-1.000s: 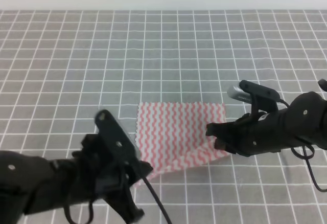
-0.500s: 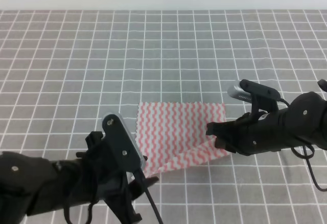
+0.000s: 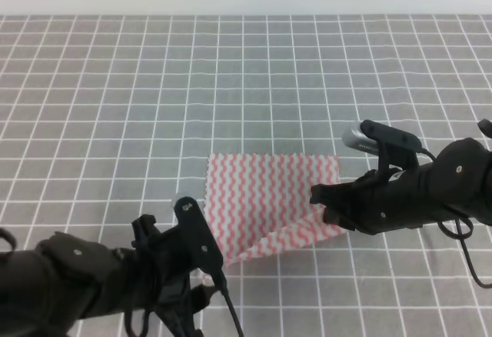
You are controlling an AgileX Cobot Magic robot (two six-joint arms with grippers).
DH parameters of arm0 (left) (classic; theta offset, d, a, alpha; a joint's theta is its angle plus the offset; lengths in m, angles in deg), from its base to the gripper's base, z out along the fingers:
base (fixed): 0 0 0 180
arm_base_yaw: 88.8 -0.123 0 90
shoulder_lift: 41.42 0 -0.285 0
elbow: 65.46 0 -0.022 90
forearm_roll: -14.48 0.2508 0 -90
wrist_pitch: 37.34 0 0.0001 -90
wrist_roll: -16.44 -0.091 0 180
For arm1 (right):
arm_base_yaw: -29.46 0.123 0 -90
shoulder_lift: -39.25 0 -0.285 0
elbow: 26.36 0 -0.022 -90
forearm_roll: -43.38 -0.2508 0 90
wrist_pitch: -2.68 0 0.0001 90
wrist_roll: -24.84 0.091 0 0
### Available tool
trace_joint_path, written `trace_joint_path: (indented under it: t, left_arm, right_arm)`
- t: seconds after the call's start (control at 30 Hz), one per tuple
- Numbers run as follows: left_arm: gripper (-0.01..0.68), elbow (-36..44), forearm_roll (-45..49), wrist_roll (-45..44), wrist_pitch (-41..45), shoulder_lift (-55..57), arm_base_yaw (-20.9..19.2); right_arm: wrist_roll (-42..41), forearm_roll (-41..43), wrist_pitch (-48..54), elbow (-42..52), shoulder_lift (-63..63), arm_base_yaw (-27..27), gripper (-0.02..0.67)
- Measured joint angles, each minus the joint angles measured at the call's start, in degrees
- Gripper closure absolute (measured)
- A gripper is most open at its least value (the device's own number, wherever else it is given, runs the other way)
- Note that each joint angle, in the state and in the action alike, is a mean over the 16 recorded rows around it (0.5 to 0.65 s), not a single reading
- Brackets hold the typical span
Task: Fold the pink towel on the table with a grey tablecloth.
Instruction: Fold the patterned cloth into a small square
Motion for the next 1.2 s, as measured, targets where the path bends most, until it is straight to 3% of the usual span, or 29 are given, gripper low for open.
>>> trace_joint_path:
  t: [1.2]
  left_arm:
    - [0.325, -2.3, -1.4, -3.3, -3.2, 6.2, 0.0]
  right_arm:
    - [-0.7, 0.0, 0.1, 0.0, -0.1, 0.0, 0.664]
